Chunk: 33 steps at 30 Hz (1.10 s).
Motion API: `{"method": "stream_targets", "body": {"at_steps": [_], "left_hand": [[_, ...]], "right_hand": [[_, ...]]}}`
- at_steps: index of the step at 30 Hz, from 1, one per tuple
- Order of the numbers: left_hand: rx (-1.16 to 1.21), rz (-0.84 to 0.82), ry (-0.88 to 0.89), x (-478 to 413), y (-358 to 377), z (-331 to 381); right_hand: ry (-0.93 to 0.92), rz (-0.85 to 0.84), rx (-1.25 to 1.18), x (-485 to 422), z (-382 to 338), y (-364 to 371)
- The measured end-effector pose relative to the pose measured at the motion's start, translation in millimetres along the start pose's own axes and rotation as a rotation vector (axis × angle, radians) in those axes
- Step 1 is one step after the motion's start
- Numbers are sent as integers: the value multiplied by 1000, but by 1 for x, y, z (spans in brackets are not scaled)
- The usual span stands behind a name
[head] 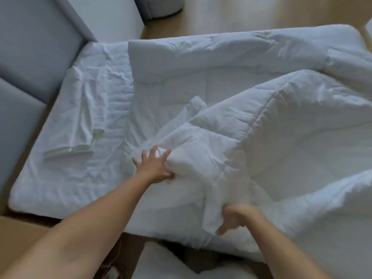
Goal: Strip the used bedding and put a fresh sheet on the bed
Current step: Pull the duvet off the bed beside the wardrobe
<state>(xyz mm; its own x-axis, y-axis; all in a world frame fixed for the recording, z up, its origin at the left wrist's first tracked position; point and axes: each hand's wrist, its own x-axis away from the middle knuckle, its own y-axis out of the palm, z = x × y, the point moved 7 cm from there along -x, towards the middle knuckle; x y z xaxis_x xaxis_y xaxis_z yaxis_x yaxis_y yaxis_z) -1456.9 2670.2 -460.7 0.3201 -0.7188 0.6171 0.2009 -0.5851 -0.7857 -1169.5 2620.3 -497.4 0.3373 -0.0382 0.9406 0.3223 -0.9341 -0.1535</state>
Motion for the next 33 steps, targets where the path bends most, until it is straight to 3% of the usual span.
{"method": "stream_targets", "body": {"at_steps": [2,4,5,6,7,9,10,12,15,18,22,23,25,27,29,31,33], "left_hand": [[78,-73,99,-5,14,-8],[264,-155,248,-11,27,-8],[383,-159,259,-19,29,-16],[475,-106,235,-30,26,-31],[529,-5,197,-46,19,-51],[473,209,139,-87,6,-94],[425,216,131,-110,8,-113],[405,31,113,-154,29,-141],[374,-190,199,-179,74,-151],[290,-115,492,-164,83,-168],[87,318,767,-132,53,-304],[21,394,746,-130,46,-352],[-81,402,639,-135,27,-432],[-194,280,546,-150,12,-470],[-257,106,494,-164,8,-482],[-49,104,308,-179,-14,-496],[421,329,72,-194,-59,-517]], "right_hand": [[-249,227,-117,24,-77,-67],[-455,782,-343,44,-142,-149],[-485,1077,-407,49,-164,-185],[-427,1271,-391,42,-180,-213],[-290,1318,-337,19,-188,-235],[119,1062,-253,-59,-173,-249],[270,921,-246,-94,-158,-243],[448,792,-219,-145,-135,-224],[511,818,-71,-170,-138,-210],[506,930,-101,-161,-157,-216],[314,1471,-157,-107,-213,-262],[306,1449,-182,-105,-223,-272],[326,1166,-239,-127,-245,-283],[259,750,-235,-168,-288,-265],[133,501,-328,-209,-344,-235],[107,536,-467,-244,-382,-212],[115,587,-423,-274,-414,-186]]}}
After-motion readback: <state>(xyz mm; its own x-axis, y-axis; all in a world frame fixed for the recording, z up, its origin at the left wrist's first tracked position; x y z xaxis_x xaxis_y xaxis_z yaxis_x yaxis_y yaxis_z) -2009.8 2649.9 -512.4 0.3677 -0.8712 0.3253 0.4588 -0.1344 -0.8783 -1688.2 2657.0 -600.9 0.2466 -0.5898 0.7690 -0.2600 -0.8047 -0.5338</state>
